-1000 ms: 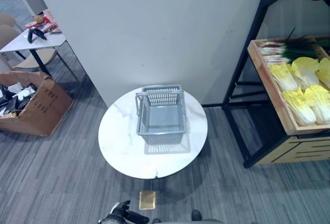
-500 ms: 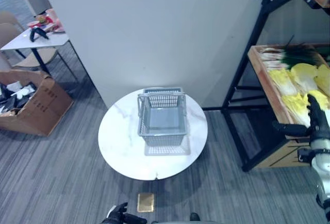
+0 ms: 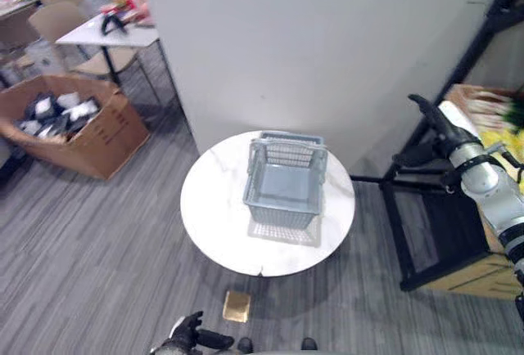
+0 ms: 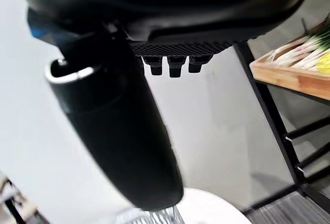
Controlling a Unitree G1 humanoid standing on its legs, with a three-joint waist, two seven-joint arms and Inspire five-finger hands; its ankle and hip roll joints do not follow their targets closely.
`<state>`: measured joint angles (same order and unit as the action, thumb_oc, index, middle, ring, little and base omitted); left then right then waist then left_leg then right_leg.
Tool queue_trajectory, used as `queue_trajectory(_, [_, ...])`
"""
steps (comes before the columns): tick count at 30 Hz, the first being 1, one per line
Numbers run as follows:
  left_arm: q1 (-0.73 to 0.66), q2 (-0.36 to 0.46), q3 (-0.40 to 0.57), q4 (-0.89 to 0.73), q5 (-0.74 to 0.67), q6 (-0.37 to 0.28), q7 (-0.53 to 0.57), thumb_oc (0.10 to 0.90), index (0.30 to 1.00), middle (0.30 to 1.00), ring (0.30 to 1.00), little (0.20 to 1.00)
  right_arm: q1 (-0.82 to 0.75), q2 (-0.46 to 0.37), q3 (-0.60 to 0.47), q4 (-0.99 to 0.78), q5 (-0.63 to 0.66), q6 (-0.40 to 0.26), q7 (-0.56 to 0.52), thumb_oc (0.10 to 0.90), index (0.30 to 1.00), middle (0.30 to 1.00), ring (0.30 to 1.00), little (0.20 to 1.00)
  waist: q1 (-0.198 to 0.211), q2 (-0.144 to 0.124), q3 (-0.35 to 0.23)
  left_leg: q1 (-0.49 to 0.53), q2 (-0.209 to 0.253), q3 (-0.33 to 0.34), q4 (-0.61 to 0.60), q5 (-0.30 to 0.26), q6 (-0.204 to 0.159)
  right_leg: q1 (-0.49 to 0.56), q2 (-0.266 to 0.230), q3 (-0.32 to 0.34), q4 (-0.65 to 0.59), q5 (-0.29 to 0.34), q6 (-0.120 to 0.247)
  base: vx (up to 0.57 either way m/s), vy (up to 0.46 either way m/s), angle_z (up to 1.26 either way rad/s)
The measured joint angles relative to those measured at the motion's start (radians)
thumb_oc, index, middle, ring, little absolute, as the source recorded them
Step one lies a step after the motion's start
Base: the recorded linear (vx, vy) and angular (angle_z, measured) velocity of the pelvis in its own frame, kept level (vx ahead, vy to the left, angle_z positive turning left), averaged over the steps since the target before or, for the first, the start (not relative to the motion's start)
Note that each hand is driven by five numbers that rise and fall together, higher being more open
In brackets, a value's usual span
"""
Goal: Get the vegetables into the basket
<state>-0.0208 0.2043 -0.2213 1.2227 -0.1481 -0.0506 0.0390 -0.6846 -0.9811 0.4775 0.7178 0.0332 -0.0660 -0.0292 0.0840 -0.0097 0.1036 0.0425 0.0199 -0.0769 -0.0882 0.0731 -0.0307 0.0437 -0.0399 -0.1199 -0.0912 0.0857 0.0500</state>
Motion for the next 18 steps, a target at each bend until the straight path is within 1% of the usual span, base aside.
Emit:
queue_trajectory(1, [-0.012, 0.005, -0.002, 0.0, -0.016, -0.005, -0.002, 0.9, 1.0, 1.0, 1.0, 1.0, -0.116, 0.006, 0.116, 0.119, -0.018, 0.0, 0.014, 0.9, 1.0, 1.0, 1.0, 1.0, 0.02, -0.013, 0.008, -0.017, -0.001, -0.015, 0.0, 0.006, -0.001, -0.01, -0.002, -0.017, 0.003, 0.001, 0.0, -0.03, 0.006, 0.3])
queue_trajectory(2, [-0.019, 0.005, -0.003, 0.001, -0.018, -0.006, -0.002, 0.9, 1.0, 1.0, 1.0, 1.0, -0.129, 0.001, 0.124, 0.13, -0.023, 0.006, 0.018, 0.9, 1.0, 1.0, 1.0, 1.0, 0.023, -0.01, 0.006, -0.022, -0.002, -0.02, 0.0, 0.009, -0.002, -0.012, -0.002, -0.017, 0.003, 0.001, 0.0, -0.04, 0.005, 0.34])
queue_trajectory(3, [-0.017, 0.008, -0.003, 0.0, -0.02, -0.009, -0.001, 0.9, 1.0, 1.0, 1.0, 1.0, -0.143, 0.008, 0.123, 0.149, -0.032, 0.004, 0.018, 0.9, 1.0, 1.0, 1.0, 1.0, 0.041, -0.02, 0.011, -0.034, -0.003, -0.03, 0.0, 0.013, -0.002, -0.016, -0.004, -0.039, 0.004, 0.0, 0.001, -0.04, -0.007, 0.44])
queue_trajectory(4, [-0.028, 0.014, -0.003, -0.001, -0.028, -0.016, -0.001, 0.9, 1.0, 1.0, 1.0, 1.0, -0.18, 0.011, 0.142, 0.189, -0.041, 0.005, 0.018, 0.9, 1.0, 1.0, 1.0, 1.0, 0.052, -0.029, 0.015, -0.06, -0.006, -0.057, 0.004, 0.019, -0.007, -0.028, -0.004, -0.061, -0.001, -0.001, 0.002, -0.07, -0.007, 0.5])
queue_trajectory(6, [-0.046, 0.018, -0.003, -0.001, -0.033, -0.021, -0.001, 0.9, 1.0, 1.0, 1.0, 1.0, -0.233, 0.009, 0.17, 0.219, -0.059, 0.005, 0.022, 0.9, 1.0, 1.0, 1.0, 1.0, 0.063, -0.043, 0.024, -0.097, -0.006, -0.078, 0.003, 0.033, -0.009, -0.061, -0.005, -0.078, -0.001, 0.001, 0.0, -0.05, -0.005, 0.45])
queue_trajectory(7, [-0.053, 0.019, -0.003, -0.001, -0.052, -0.025, -0.004, 0.9, 1.0, 1.0, 1.0, 1.0, -0.269, 0.022, 0.178, 0.244, -0.066, -0.002, 0.022, 0.9, 1.0, 1.0, 1.0, 1.0, 0.086, -0.048, 0.026, -0.126, -0.008, -0.098, 0.004, 0.041, -0.012, -0.081, -0.006, -0.1, 0.003, 0.003, -0.002, 0.0, 0.002, 0.38])
queue_trajectory(9, [-0.06, 0.016, -0.003, -0.002, -0.064, -0.028, -0.004, 0.9, 1.0, 1.0, 1.0, 1.0, -0.31, 0.033, 0.211, 0.28, -0.074, -0.004, 0.023, 0.9, 1.0, 1.0, 1.0, 1.0, 0.096, -0.049, 0.027, -0.143, -0.011, -0.112, 0.004, 0.046, -0.014, -0.092, -0.007, -0.111, 0.003, 0.003, -0.002, 0.03, 0.017, 0.33])
queue_trajectory(10, [-0.064, 0.015, -0.003, -0.004, -0.073, -0.035, -0.004, 0.9, 1.0, 1.0, 1.0, 1.0, -0.341, 0.052, 0.226, 0.306, -0.082, -0.014, 0.021, 0.9, 1.0, 1.0, 1.0, 1.0, 0.121, -0.052, 0.031, -0.162, -0.014, -0.126, 0.005, 0.049, -0.015, -0.104, -0.009, -0.127, 0.003, 0.002, 0.0, 0.05, 0.023, 0.3])
queue_trajectory(11, [-0.068, 0.014, -0.003, -0.005, -0.076, -0.038, -0.004, 0.9, 1.0, 1.0, 1.0, 1.0, -0.358, 0.062, 0.242, 0.326, -0.097, -0.018, 0.021, 0.9, 1.0, 1.0, 1.0, 1.0, 0.126, -0.053, 0.032, -0.172, -0.015, -0.135, 0.005, 0.051, -0.017, -0.109, -0.01, -0.135, 0.003, 0.001, 0.001, 0.05, 0.022, 0.3])
queue_trajectory(13, [-0.076, 0.013, -0.003, -0.005, -0.091, -0.039, -0.001, 0.9, 1.0, 1.0, 1.0, 1.0, -0.365, 0.071, 0.247, 0.329, -0.108, -0.017, 0.022, 0.9, 1.0, 1.0, 1.0, 1.0, 0.143, -0.058, 0.037, -0.191, -0.022, -0.153, 0.005, 0.055, -0.016, -0.121, -0.012, -0.154, 0.003, -0.002, 0.004, 0.03, 0.009, 0.29])
queue_trajectory(14, [-0.077, 0.014, -0.003, -0.005, -0.095, -0.044, -0.001, 0.9, 1.0, 1.0, 1.0, 1.0, -0.366, 0.079, 0.247, 0.33, -0.114, -0.016, 0.02, 0.9, 1.0, 1.0, 1.0, 1.0, 0.146, -0.061, 0.039, -0.203, -0.026, -0.163, 0.006, 0.056, -0.015, -0.126, -0.013, -0.165, 0.003, -0.003, 0.006, 0.03, 0.003, 0.31])
queue_trajectory(17, [-0.105, 0.018, -0.003, -0.006, -0.107, -0.047, 0.005, 0.9, 1.0, 1.0, 1.0, 1.0, -0.372, 0.111, 0.246, 0.375, -0.114, -0.009, 0.014, 0.9, 1.0, 1.0, 1.0, 1.0, 0.156, -0.072, 0.081, -0.229, -0.037, -0.193, 0.014, 0.06, -0.012, -0.136, -0.019, -0.193, 0.003, -0.005, 0.009, 0.01, 0.001, 0.28])
queue_trajectory(18, [-0.117, 0.02, -0.002, -0.007, -0.108, -0.049, 0.008, 0.9, 1.0, 1.0, 1.0, 1.0, -0.372, 0.131, 0.237, 0.395, -0.114, -0.009, 0.007, 0.9, 1.0, 1.0, 1.0, 1.0, 0.168, -0.079, 0.098, -0.24, -0.038, -0.193, 0.018, 0.06, -0.012, -0.146, -0.02, -0.193, 0.003, -0.005, 0.008, 0.01, 0.002, 0.16])
